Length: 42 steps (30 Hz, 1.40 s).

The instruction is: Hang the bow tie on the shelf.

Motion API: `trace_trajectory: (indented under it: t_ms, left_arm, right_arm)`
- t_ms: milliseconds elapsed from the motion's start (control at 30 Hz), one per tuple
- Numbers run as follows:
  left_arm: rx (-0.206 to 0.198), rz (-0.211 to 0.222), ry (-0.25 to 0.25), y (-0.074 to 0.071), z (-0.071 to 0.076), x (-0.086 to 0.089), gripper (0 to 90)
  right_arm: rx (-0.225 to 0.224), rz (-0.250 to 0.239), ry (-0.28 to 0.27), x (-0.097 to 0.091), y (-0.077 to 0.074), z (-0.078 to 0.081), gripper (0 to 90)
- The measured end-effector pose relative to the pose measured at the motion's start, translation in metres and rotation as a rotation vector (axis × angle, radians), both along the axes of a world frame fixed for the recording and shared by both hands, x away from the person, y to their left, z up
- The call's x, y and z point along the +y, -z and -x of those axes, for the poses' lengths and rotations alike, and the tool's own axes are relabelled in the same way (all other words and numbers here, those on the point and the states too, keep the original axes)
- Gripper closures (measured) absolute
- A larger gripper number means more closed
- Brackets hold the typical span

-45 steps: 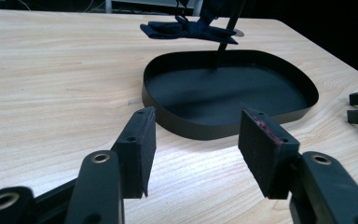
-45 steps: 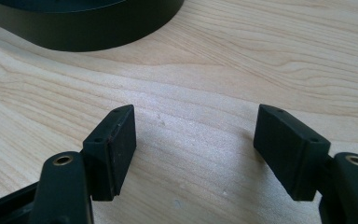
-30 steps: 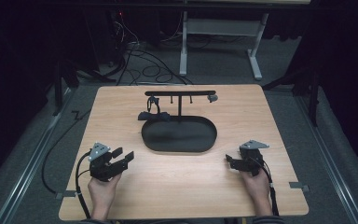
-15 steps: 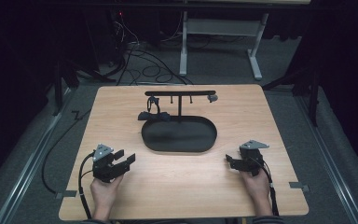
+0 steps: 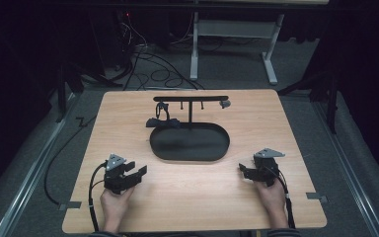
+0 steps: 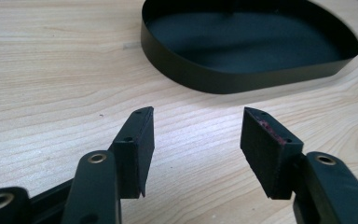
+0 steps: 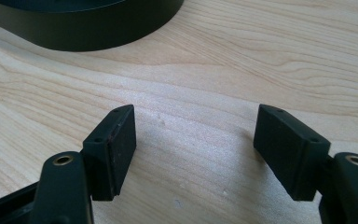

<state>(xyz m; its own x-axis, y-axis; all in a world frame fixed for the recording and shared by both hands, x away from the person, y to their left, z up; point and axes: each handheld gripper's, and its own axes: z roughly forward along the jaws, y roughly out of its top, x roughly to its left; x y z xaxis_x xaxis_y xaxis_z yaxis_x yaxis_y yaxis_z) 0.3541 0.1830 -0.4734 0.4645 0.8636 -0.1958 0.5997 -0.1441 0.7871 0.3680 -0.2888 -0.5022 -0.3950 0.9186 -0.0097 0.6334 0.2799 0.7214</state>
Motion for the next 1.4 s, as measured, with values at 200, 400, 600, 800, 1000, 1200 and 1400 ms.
trace_trajectory:
  t_ms: [200,400,600,800,1000,1200,1400]
  left_arm:
    - [0.010,-0.037,0.006,0.006,-0.004,-0.006,45.0]
    - [0.023,-0.070,0.009,0.012,-0.009,-0.010,44.9]
    - [0.030,-0.088,0.010,0.018,-0.014,-0.015,44.5]
    - [0.036,-0.104,0.008,0.024,-0.017,-0.018,44.5]
    - [0.020,-0.129,0.001,0.027,-0.019,-0.019,44.4]
    - [0.015,-0.158,-0.005,0.031,-0.022,-0.021,44.0]
    - [-0.013,-0.194,-0.004,0.033,-0.019,-0.026,41.6]
  right_arm:
    - [0.000,0.000,0.000,0.000,0.000,0.000,31.2]
    - [0.000,0.000,0.000,0.000,0.000,0.000,31.2]
    - [0.000,-0.001,0.000,0.000,0.000,0.000,31.2]
    - [0.000,-0.001,0.000,0.000,0.000,0.000,31.1]
    - [0.000,0.000,0.000,0.000,0.000,0.000,31.1]
    - [0.000,0.000,0.000,0.000,0.000,0.000,31.1]
    - [0.000,0.000,0.000,0.000,0.000,0.000,31.1]
